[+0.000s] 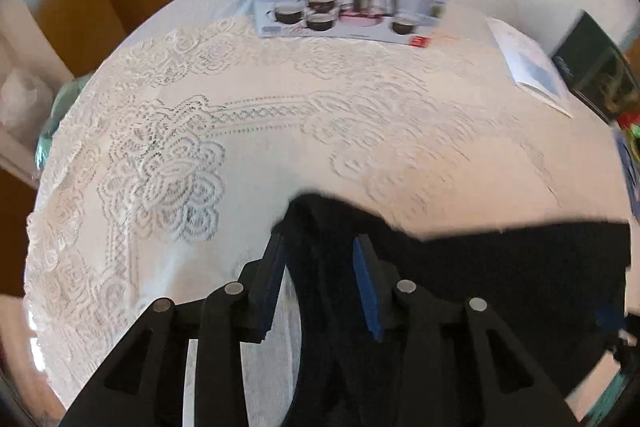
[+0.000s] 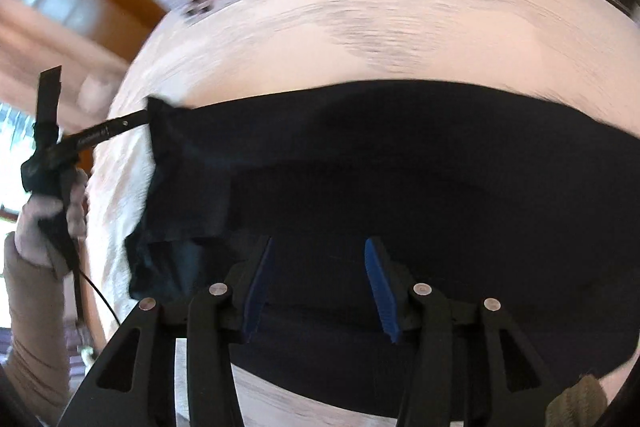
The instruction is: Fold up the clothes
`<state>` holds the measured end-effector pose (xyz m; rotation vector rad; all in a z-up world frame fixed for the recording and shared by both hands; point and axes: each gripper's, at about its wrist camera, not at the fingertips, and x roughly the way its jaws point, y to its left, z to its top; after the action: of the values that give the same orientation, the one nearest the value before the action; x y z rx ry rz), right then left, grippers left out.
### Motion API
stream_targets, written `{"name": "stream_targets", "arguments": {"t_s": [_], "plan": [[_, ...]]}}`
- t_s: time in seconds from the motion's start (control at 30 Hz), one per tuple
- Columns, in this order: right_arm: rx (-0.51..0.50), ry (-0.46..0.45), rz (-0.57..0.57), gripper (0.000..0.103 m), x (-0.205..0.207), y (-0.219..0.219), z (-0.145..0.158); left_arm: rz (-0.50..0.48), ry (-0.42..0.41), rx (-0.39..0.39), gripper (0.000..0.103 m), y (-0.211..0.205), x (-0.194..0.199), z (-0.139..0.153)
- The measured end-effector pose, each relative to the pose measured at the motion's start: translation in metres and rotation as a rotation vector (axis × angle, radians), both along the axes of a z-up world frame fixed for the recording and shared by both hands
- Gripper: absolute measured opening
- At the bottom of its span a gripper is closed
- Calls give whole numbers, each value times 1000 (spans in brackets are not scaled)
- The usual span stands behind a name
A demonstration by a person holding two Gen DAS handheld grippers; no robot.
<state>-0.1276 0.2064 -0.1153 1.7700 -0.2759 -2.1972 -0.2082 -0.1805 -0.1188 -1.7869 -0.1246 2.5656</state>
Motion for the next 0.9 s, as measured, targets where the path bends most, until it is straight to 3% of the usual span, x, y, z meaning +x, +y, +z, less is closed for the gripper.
{"name": "stream_targets", "arguments": {"t_s": [0.07,0.1,0.13,0.2,0.33,0.43,0.47,0.57,0.6,0.7,0.9], "plan": [[36,6,-70,47,1,30,-3,25,25,29,33,-7,-2,1],[60,13,-112,47,1,48,-5,44,36,46,10,-11,-2,2],[82,17,-147,47,-1,63,-9,67,42,64,5,-15,-3,4],[123,22,-209,47,-9,93,-18,124,51,92,5,-25,2,7],[182,-10,-279,47,-27,130,-40,191,-17,48,6,-45,8,-17],[181,-9,-297,46,-35,138,-41,216,-47,42,22,-53,11,-28],[178,-10,-295,48,-37,139,-42,228,-38,68,31,-55,13,-23],[146,-5,-276,48,-34,138,-41,227,25,161,38,-57,33,8],[131,10,-271,48,-30,139,-37,207,42,153,45,-53,42,19],[102,57,-266,48,-16,146,-22,106,66,84,49,-32,74,40],[90,68,-256,48,23,171,-11,-61,20,-51,49,25,130,12]]}}
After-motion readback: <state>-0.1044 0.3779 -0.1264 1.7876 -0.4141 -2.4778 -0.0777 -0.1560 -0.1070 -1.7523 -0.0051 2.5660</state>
